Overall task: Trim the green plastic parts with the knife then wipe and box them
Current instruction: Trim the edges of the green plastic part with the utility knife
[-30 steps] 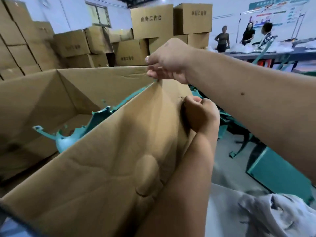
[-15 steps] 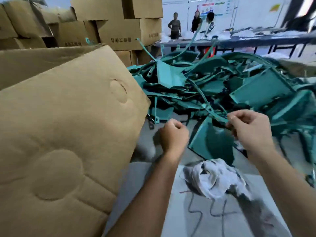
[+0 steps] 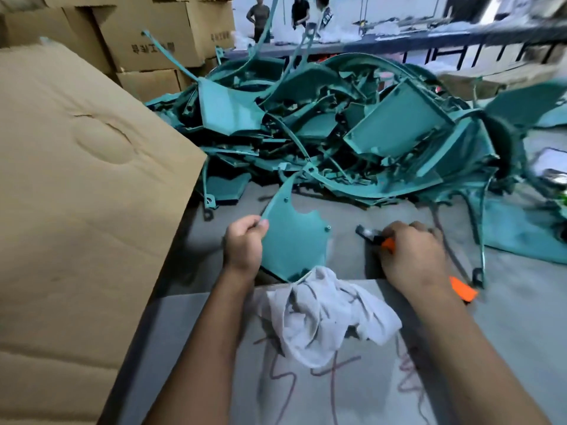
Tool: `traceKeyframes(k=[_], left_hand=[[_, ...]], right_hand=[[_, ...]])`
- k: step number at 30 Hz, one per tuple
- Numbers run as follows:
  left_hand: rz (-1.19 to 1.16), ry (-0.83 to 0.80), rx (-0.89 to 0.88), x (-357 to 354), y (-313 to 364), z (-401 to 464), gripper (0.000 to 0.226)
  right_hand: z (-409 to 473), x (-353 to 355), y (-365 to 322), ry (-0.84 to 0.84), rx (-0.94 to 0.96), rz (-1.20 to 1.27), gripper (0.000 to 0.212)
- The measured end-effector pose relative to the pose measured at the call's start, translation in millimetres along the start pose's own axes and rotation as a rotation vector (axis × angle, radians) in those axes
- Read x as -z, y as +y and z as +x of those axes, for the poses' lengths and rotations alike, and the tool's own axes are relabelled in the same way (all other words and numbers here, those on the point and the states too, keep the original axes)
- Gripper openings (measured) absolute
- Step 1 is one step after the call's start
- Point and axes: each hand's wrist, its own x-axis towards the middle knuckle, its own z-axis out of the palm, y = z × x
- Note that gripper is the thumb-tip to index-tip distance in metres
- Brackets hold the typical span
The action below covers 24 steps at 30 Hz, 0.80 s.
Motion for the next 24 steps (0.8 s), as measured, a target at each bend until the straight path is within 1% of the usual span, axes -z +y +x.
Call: traceKeyframes(k=[1,2,3,4,5,6,7,8,9,10,11,12,14,15,16,17,18,19,20,21,22,23,24], left_hand=[[0.039,0.013,-0.049,4,0,-3,0.023],[0.107,0.024,-0.120,6,0,-6,0.024],[0.204,0.041,-0.209,7,0,-7,0.027],[0.301,0.060,-0.295,7,1,-8,0.029],[0.378,0.074,-0.362,7,2,-7,0.030],[0.423,0.077,-0.398,8,2,-4,0.031],[0.443,0.074,-0.401,10,1,-2,0.033],[0.439,0.065,-0.376,11,0,0,0.036],[0.406,0.046,-0.333,13,-1,1,0.038],[0.349,0.022,-0.282,14,-3,2,0.041],[0.287,-0.001,-0.234,15,-4,3,0.041],[0.231,-0.019,-0.199,15,-5,2,0.037],[0.126,-0.030,-0.142,14,-4,1,0.025],[0.079,-0.034,-0.117,14,-2,1,0.023],[0.036,-0.049,-0.097,13,0,0,0.021],[-0.005,-0.075,-0.082,12,2,-1,0.020],[-0.039,-0.110,-0.066,12,5,-2,0.020],[-0.066,-0.149,-0.052,11,7,-4,0.019],[-0.083,-0.191,-0.043,11,10,-5,0.018],[-0.088,-0.235,-0.038,11,13,-6,0.017],[-0.088,-0.281,-0.031,12,16,-8,0.019],[-0.087,-0.323,-0.024,13,19,-9,0.025],[-0.087,-0.362,-0.020,15,21,-10,0.029]], right_hand=[[-3,3,-4,0.081,0.040,0.047,0.035],[-8,6,-9,0.178,0.122,0.158,0.035],[-16,11,-15,0.212,0.237,0.347,0.033],[-24,18,-22,0.104,0.342,0.608,0.029],[-33,25,-28,-0.125,0.416,0.871,0.024],[-40,28,-33,-0.382,0.456,1.010,0.020],[-44,29,-38,-0.569,0.525,0.997,0.023],[-48,29,-42,-0.667,0.594,0.891,0.032],[-50,28,-46,-0.699,0.646,0.773,0.039],[-50,24,-49,-0.700,0.688,0.684,0.040],[-50,23,-51,-0.721,0.710,0.659,0.035],[-50,22,-52,-0.787,0.710,0.703,0.027],[-52,22,-51,-0.941,0.697,0.867,0.014],[-53,22,-52,-0.916,0.676,0.961,0.011],[-52,21,-52,-0.792,0.615,1.037,0.014],[-48,18,-50,-0.568,0.537,1.069,0.021],[-43,14,-48,-0.277,0.435,1.044,0.027],[-36,8,-45,-0.007,0.315,0.967,0.028],[-29,4,-42,0.143,0.198,0.898,0.025],[-23,0,-40,0.142,0.104,0.881,0.026],[-19,-3,-40,0.036,0.036,0.940,0.031],[-15,-7,-40,-0.096,0.003,1.043,0.037],[-14,-10,-40,-0.185,0.000,1.107,0.041]])
